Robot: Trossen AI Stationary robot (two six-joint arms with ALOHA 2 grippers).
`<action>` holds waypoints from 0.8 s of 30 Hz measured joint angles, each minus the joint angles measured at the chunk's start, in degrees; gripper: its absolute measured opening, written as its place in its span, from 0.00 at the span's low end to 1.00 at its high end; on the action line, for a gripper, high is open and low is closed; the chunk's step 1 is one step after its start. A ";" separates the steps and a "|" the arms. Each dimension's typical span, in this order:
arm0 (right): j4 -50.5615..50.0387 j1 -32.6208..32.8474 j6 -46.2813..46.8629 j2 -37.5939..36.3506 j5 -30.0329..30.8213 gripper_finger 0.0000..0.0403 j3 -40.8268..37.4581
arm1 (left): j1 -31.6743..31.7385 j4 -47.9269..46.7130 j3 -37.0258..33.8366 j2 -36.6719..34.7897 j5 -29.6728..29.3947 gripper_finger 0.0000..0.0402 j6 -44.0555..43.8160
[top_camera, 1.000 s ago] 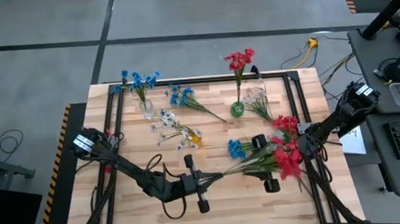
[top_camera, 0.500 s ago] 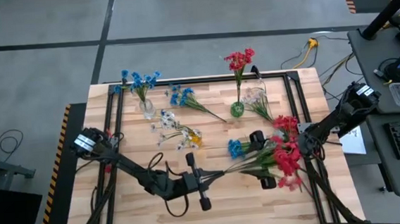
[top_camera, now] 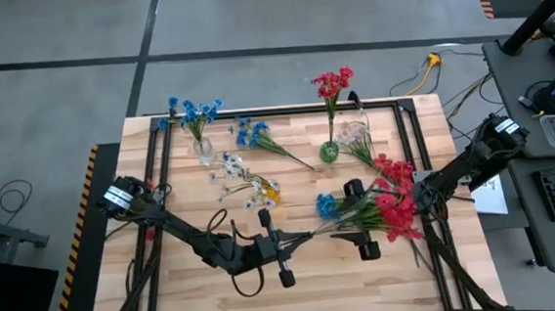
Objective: Sort flowers into vase by color
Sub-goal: Put the left red flowers into the green vase
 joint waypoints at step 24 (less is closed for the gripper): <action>-45.86 -2.58 12.00 -8.37 18.25 0.03 10.96 | -3.71 -26.03 0.05 -0.13 -0.01 0.46 -16.57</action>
